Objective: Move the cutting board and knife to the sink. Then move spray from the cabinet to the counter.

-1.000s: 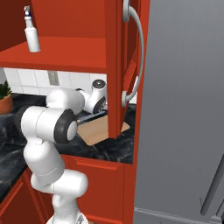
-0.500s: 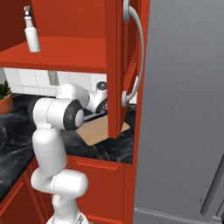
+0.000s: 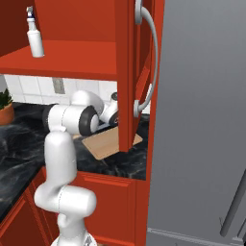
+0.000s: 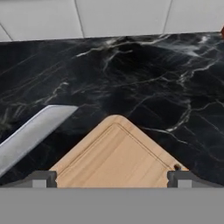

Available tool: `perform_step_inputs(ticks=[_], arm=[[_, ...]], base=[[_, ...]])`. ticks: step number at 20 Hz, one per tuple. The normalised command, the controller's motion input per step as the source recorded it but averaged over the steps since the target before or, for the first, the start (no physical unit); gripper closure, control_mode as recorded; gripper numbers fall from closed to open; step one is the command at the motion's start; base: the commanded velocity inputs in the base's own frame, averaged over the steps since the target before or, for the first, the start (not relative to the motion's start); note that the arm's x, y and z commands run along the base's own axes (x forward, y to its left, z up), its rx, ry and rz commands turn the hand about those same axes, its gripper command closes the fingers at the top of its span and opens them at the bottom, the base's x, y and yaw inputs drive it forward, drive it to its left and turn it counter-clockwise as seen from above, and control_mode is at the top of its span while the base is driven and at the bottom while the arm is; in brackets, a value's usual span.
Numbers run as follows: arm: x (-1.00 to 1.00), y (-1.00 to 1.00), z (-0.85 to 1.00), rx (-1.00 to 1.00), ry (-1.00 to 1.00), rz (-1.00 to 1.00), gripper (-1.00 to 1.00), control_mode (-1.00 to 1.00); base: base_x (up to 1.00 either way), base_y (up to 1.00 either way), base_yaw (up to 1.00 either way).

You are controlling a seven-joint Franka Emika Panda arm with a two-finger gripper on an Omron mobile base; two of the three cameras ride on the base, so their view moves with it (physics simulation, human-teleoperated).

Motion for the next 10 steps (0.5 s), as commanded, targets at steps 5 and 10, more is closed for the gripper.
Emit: perform_step_inputs(ticks=[5,10], arm=[[0.5,0.0,-0.23,0.0,0.08,0.0,-1.0,-1.0],[0.45,0.0,-0.21,0.0,0.04,0.0,-1.0,-1.0]], base=[[0.0,0.0,0.0],[0.0,0.0,0.0]])
